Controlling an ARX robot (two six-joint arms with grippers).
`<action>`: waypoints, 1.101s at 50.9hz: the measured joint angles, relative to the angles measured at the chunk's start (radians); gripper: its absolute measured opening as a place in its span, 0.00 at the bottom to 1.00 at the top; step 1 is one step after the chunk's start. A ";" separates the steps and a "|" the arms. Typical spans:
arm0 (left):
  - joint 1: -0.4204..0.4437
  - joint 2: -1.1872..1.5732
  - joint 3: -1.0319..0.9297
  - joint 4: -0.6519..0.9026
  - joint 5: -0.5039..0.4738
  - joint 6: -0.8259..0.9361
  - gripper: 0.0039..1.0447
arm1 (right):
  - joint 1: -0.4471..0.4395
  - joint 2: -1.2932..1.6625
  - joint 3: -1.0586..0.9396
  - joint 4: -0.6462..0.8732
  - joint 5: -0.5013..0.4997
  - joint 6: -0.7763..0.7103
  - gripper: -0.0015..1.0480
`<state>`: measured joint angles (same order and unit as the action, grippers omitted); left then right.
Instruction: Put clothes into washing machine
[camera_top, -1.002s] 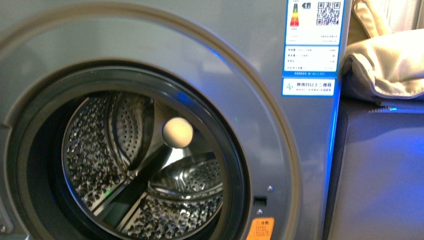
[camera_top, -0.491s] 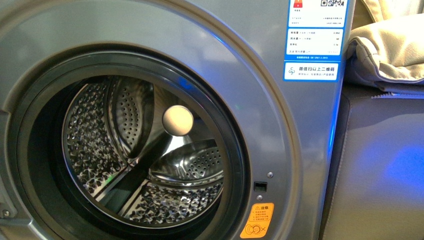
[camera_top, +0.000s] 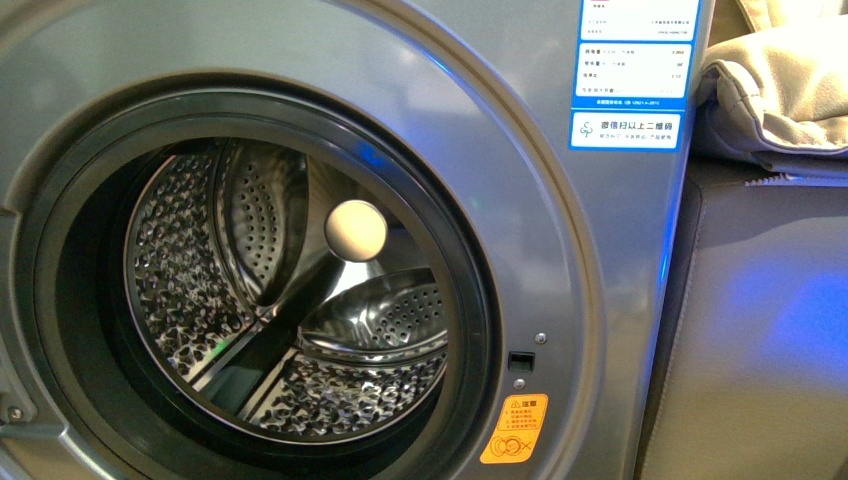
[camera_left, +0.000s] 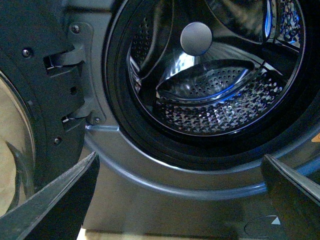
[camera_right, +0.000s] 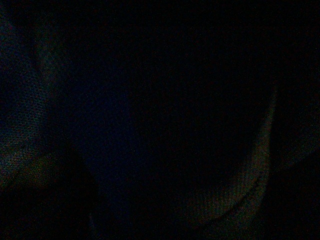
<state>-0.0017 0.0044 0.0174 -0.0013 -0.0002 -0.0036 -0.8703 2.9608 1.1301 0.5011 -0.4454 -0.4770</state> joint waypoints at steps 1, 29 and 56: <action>0.000 0.000 0.000 0.000 0.000 0.000 0.94 | 0.000 0.001 0.000 0.001 0.000 -0.001 0.93; 0.000 0.000 0.000 0.000 0.000 0.000 0.94 | 0.007 -0.092 -0.080 0.072 0.029 0.089 0.23; 0.000 0.000 0.000 0.000 0.000 0.000 0.94 | 0.005 -0.697 -0.325 0.124 -0.106 0.171 0.07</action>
<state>-0.0017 0.0044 0.0174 -0.0013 -0.0002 -0.0036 -0.8654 2.2642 0.8055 0.6247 -0.5514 -0.3065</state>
